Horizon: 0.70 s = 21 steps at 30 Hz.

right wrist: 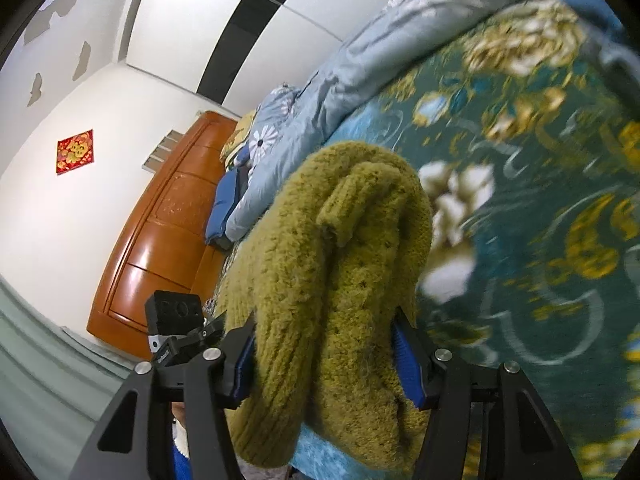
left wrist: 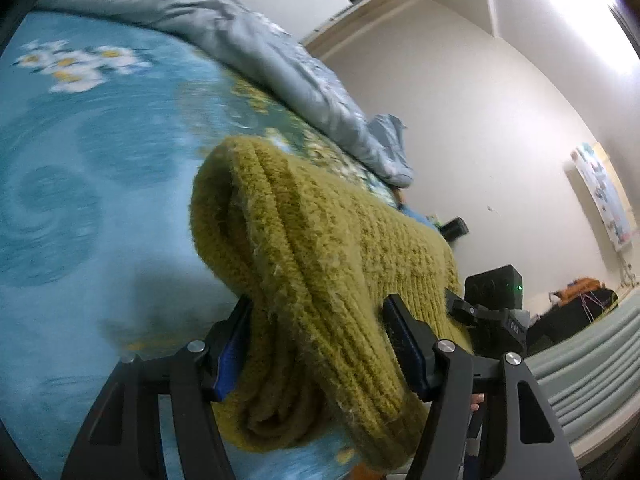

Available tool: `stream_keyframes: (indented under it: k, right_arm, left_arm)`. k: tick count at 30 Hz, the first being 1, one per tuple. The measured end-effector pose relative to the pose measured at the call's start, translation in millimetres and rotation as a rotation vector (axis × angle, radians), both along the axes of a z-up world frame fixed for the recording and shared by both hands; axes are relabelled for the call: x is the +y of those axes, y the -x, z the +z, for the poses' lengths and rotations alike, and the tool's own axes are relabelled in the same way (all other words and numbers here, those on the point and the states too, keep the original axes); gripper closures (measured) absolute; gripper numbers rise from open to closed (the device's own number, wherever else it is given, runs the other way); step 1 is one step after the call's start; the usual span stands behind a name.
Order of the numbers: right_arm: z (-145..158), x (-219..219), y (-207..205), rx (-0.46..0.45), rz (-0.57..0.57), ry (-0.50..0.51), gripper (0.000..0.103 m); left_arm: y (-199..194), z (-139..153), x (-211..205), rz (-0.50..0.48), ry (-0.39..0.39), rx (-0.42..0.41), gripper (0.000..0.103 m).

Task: Fold clothes
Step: 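Carry the folded vest with both grippers toward the stack of blue clothes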

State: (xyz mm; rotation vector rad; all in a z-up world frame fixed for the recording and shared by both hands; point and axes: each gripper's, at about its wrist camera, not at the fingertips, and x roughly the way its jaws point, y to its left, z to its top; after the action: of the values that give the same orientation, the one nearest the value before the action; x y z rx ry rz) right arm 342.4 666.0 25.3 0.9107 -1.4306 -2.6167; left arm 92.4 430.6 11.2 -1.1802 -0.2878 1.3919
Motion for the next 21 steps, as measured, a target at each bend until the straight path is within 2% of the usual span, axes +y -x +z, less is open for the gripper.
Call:
stream_keyframes:
  k: [8, 15, 21]
  right_arm:
    - [62.5, 55.1, -57.8, -0.037, -0.087, -0.092, 0.042]
    - [117.7, 121.1, -97.6, -0.064, -0.143, -0.160, 0.042]
    - [146.3, 177.0, -130.4, -0.082, -0.189, -0.193, 0.042]
  left_arm:
    - [-41.9, 34.0, 83.3, -0.115, -0.054, 0.010, 0.037]
    - [-79.0, 65.8, 168.7, -0.229, -0.102, 0.005, 0.037]
    - [-108.5, 88.1, 246.6, -0.297, -0.116, 0.019, 0.037]
